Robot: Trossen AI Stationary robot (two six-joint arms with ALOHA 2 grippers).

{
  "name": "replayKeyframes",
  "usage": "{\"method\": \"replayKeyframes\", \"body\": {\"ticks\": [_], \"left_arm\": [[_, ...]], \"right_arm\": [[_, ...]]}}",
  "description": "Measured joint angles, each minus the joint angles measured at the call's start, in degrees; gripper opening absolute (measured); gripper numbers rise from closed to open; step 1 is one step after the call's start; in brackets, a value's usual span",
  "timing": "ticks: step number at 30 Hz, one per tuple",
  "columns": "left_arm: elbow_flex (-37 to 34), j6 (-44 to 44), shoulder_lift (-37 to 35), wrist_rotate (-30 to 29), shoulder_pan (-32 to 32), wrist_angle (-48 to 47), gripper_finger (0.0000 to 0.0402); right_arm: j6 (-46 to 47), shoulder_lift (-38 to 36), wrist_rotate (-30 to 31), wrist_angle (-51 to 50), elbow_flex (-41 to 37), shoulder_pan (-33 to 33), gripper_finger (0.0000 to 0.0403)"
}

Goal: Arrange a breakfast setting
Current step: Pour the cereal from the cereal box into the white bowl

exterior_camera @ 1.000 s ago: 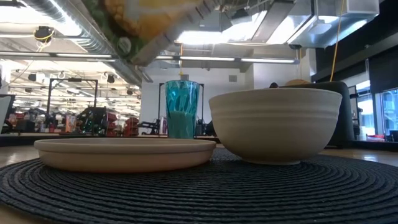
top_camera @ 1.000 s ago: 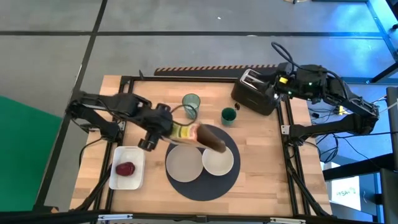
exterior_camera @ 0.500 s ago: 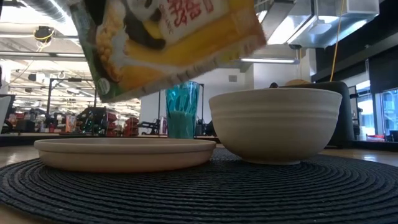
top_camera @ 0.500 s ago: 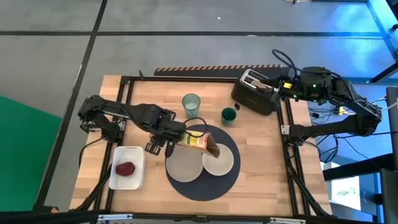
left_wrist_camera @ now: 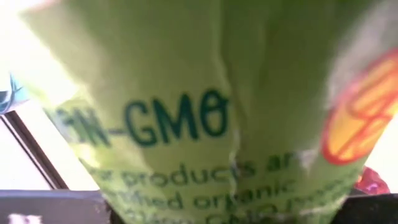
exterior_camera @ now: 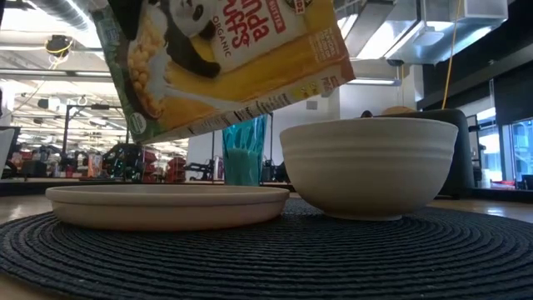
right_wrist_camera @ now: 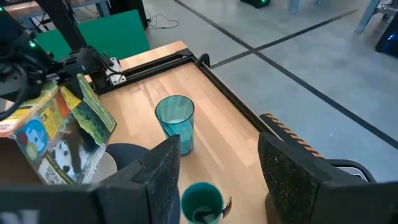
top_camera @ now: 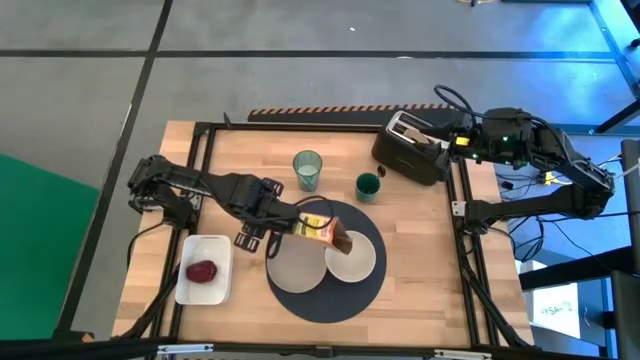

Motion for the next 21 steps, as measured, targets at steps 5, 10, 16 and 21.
{"method": "replayKeyframes", "body": {"ticks": [5, 10, 16, 21], "left_arm": [[0.0, 1.1, 0.0, -3.0, -1.0, 0.0, 0.0183], [0.0, 3.6, 0.0, -5.8, -1.0, 0.0, 0.0183], [0.0, 7.8, 1.0, -9.4, -0.9, 0.1, 0.0183], [0.0, 8.1, 1.7, -10.4, -0.9, -0.1, 0.0184]], "right_arm": [[0.0, -0.1, 0.0, -0.3, 0.0, 0.0, 0.0207], [0.0, 0.0, 0.0, -0.3, 0.0, 0.0, 0.0207], [0.3, 0.0, 0.0, -0.3, 0.0, 0.0, 0.0207], [0.3, 0.0, 0.0, -0.3, 0.0, 0.0, 0.0207]]}}
